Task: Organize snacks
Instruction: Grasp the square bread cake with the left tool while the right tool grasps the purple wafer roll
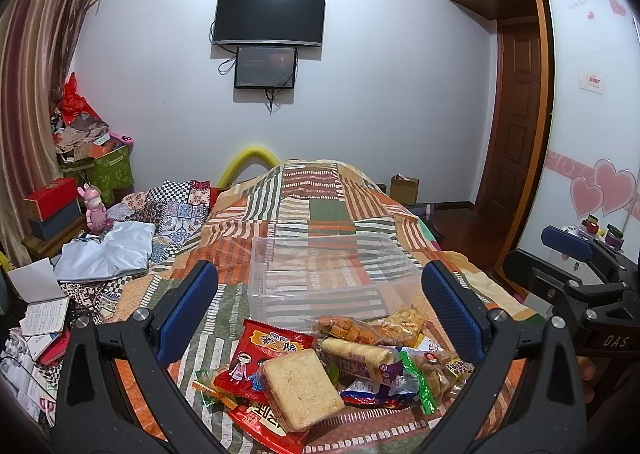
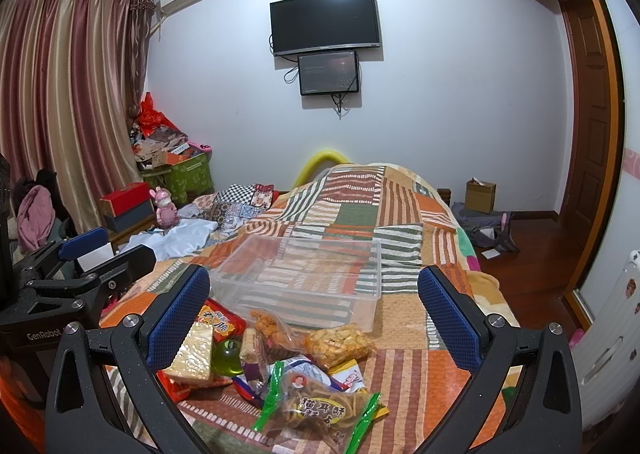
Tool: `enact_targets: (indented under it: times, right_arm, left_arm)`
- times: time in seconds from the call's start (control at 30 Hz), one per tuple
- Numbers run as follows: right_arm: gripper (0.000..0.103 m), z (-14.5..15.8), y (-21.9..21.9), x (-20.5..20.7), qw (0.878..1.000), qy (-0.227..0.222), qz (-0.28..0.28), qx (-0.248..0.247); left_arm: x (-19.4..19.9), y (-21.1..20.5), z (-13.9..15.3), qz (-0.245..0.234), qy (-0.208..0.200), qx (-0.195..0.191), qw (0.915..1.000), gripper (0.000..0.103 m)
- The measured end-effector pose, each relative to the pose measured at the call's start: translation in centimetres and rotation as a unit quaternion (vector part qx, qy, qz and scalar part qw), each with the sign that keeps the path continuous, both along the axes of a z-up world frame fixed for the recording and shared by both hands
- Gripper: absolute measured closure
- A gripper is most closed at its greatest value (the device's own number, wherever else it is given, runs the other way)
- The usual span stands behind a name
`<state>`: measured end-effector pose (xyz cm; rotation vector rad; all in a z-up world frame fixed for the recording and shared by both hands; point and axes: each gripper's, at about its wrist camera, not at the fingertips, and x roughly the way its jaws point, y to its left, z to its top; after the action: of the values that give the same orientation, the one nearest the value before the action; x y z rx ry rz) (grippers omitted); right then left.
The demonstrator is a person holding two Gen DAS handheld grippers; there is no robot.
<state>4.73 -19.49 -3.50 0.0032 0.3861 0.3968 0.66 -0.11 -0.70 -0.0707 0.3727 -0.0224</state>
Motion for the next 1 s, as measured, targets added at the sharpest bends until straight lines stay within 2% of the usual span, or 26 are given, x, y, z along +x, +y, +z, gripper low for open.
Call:
enact_targets:
  times: [0.4,0.67,0.83,1.0]
  right_arm:
    - [0.0,-0.9,0.0,0.6,1.0,0.013,0.0,-0.001]
    - [0.0,-4.1,-0.3,3.2,0.997,0.073,-0.005,-0.008]
    - [0.0,-6.4,-0.4,5.1,0.992,0.122,-0.008,-0.013]
    - [0.0,-7.8,-0.6,6.4,0.987,0.158,-0.002,-0.003]
  left_arm:
    - [0.9,0.3,-1.3,-0.004,0.024,-0.004,0.9997,0.0]
    - [3.3,0.9,-4.6,-0.006,0.085,-0.007,0.9964,0.0]
    - [5.1,2.4,-7.1,0.012,0.126,-0.013,0.9919,0.0]
    - [6.6,4.8,-9.3,0.026,0.169,-0.051,0.984,0.0]
